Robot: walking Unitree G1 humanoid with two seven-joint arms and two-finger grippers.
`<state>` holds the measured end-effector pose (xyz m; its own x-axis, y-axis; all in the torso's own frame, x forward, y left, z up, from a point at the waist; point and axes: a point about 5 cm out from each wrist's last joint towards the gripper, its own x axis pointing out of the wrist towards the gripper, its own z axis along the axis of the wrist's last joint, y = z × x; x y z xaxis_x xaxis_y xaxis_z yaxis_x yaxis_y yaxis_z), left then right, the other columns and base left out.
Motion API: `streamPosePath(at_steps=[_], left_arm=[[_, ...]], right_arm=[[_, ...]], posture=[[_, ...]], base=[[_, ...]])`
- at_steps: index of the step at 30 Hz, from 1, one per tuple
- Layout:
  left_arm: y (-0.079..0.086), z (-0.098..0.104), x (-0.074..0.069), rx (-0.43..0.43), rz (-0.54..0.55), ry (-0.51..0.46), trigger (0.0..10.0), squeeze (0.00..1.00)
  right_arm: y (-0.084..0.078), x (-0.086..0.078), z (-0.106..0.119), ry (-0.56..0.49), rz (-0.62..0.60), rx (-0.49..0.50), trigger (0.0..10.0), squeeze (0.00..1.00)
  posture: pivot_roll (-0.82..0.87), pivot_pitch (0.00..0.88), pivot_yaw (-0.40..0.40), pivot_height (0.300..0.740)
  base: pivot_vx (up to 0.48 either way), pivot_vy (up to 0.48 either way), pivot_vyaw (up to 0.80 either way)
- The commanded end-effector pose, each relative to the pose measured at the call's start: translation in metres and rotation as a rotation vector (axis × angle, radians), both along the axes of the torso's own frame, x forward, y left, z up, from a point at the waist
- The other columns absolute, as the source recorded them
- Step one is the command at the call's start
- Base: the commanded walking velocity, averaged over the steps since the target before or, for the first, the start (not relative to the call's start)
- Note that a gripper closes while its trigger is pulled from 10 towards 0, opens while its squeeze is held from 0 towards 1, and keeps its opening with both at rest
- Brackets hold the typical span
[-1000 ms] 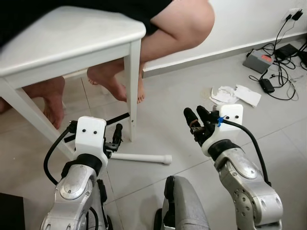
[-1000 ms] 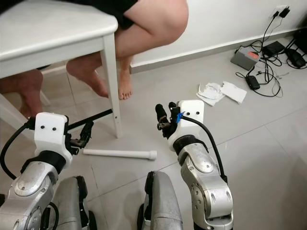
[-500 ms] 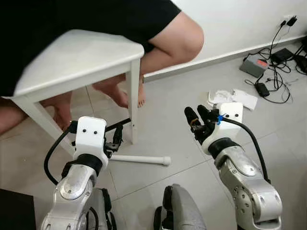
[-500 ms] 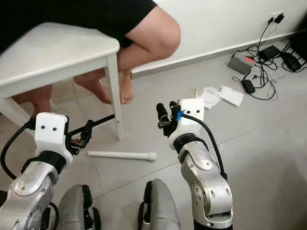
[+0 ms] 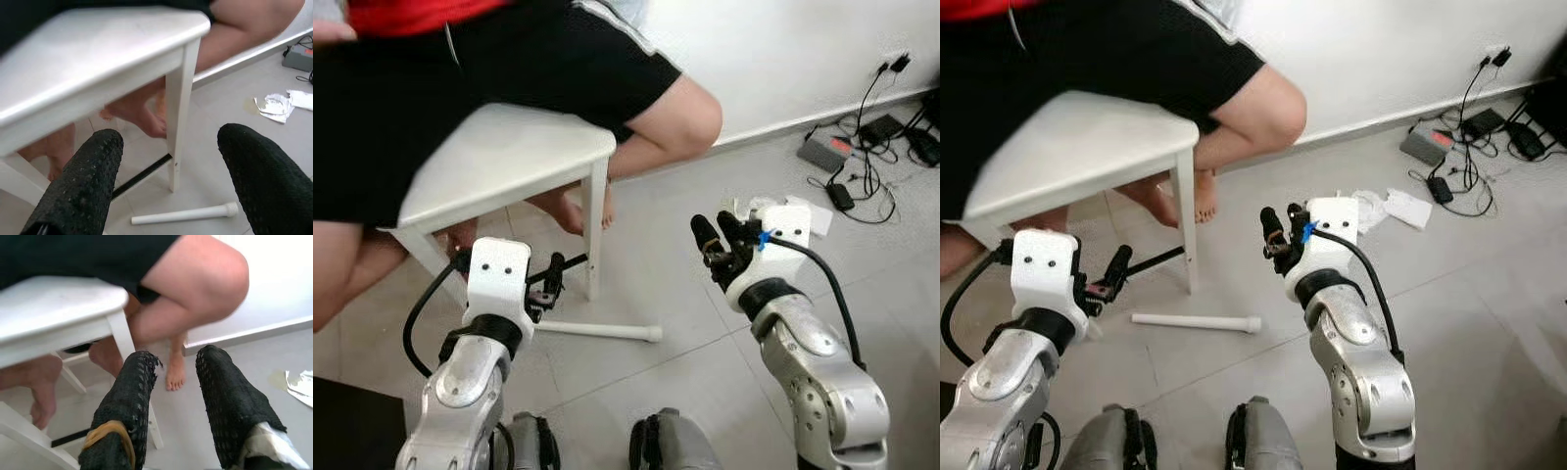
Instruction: Building children table
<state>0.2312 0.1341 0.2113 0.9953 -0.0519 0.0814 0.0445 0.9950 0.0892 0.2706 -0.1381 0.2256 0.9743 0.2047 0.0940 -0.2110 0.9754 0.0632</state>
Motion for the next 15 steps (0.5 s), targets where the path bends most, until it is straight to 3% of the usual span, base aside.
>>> streamPosePath(at_steps=[1, 15], left_arm=[[-0.0003, -0.0045, -0.0006, -0.01, -0.005, 0.021, 10.0, 0.0], [-0.0014, -0.0029, 0.0033, -0.015, -0.003, 0.006, 10.0, 0.0]], right_arm=[[-0.0037, 0.0001, -0.0046, 0.016, -0.013, 0.012, 10.0, 0.0], [-0.0039, 0.0032, -0.0044, 0.008, -0.021, 0.018, 10.0, 0.0]], posture=[[0.04, 0.256, -0.095, 0.74], [0.04, 0.234, -0.093, 0.74]], base=[[0.0, 0.0, 0.0], [0.0, 0.0, 0.0]])
